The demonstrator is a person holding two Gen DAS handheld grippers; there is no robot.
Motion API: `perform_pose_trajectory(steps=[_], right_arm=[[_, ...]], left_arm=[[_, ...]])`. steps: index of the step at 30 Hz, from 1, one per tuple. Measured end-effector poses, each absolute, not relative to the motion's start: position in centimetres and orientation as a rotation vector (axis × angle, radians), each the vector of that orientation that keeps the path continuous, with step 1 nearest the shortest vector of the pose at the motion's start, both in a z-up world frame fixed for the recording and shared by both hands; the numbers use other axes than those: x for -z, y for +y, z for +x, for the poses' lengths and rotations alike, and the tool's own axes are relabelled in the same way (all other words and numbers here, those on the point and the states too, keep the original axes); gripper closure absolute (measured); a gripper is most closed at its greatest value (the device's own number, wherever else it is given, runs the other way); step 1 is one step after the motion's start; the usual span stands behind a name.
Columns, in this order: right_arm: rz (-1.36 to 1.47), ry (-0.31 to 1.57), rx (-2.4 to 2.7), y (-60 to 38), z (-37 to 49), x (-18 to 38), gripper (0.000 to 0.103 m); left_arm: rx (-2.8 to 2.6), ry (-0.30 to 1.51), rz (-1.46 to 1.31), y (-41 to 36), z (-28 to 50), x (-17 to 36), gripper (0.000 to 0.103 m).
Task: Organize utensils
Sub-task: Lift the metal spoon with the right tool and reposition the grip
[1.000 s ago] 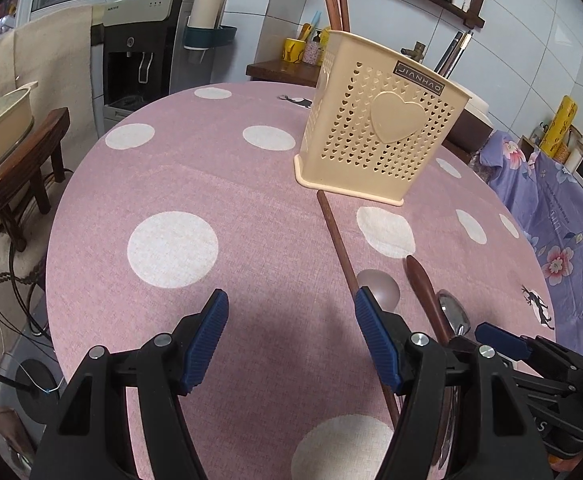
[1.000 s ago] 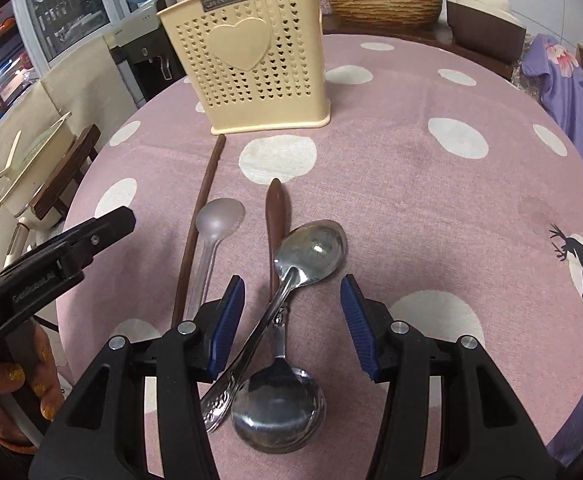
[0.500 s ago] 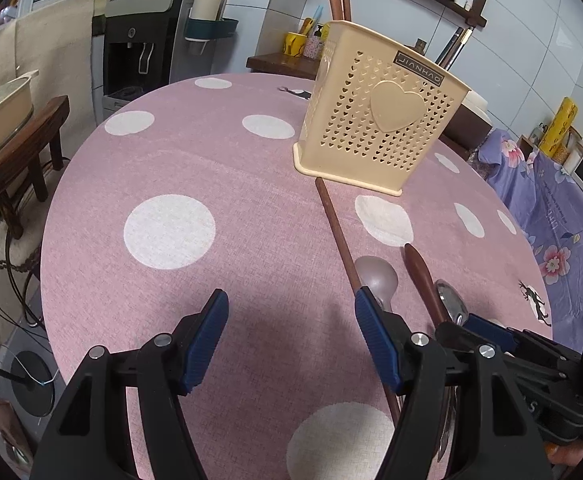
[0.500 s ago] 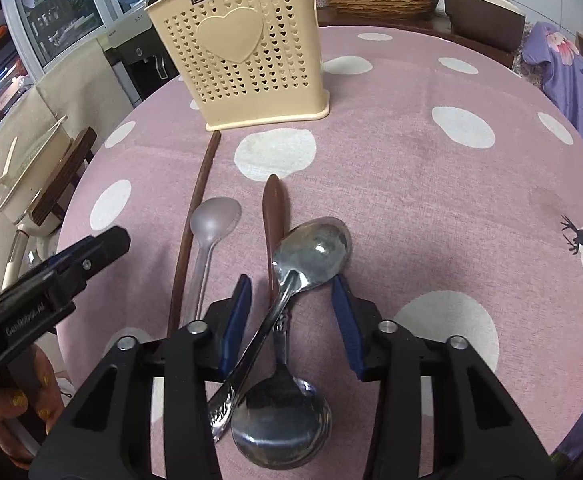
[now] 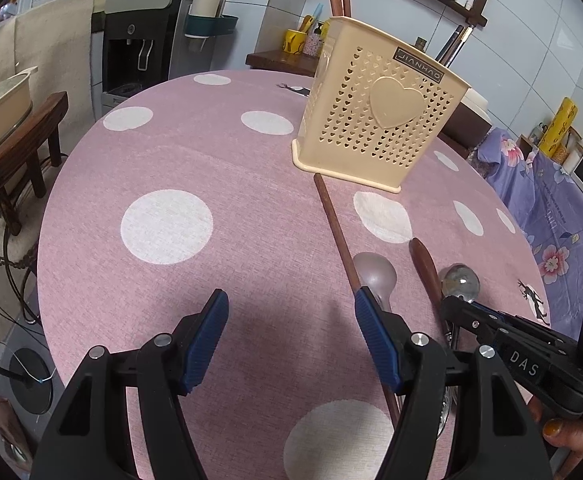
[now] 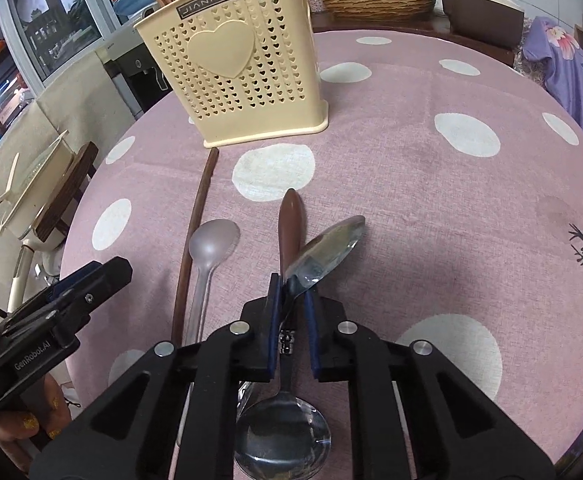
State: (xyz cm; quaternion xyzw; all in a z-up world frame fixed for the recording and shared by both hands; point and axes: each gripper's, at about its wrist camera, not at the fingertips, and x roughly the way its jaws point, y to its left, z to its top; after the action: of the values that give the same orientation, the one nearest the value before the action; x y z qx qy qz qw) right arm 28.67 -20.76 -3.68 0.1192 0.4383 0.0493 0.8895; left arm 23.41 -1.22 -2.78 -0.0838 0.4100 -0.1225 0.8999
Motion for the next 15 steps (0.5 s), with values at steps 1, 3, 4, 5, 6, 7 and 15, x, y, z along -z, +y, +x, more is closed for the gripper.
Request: perform_pose_trajectory(steps=[1, 3, 4, 5, 6, 7, 15], right_arm=[[0.253, 0.906, -0.105, -20.9, 28.6, 3.6, 0.095], [0.261, 0.889, -0.101, -21.1, 28.4, 3.4, 0.098], [0.266, 0.882, -0.101, -21.2, 28.4, 3.2, 0.098], [0.267, 0.879, -0.103, -21.3, 28.4, 3.1, 0.098], [0.262, 0.879, -0.105, -21.2, 28.4, 3.1, 0.098], [0.257, 0.879, -0.107, -21.2, 28.5, 3.1, 0.098], [0.362, 0.840, -0.173, -22.8, 27.6, 0.9, 0.100]], left_arm=[[0.254, 0.849, -0.173, -1.2, 23.4, 2.8, 0.038], [0.255, 0.850, -0.174, -1.3, 23.5, 2.8, 0.038], [0.255, 0.851, -0.176, -1.3, 23.5, 2.8, 0.038], [0.256, 0.852, -0.177, -1.3, 23.5, 2.8, 0.038], [0.257, 0.853, -0.179, -1.3, 23.5, 2.8, 0.038], [0.257, 0.853, -0.180, -1.3, 23.5, 2.8, 0.038], [0.261, 0.847, -0.179, -1.4, 23.4, 2.5, 0.038]])
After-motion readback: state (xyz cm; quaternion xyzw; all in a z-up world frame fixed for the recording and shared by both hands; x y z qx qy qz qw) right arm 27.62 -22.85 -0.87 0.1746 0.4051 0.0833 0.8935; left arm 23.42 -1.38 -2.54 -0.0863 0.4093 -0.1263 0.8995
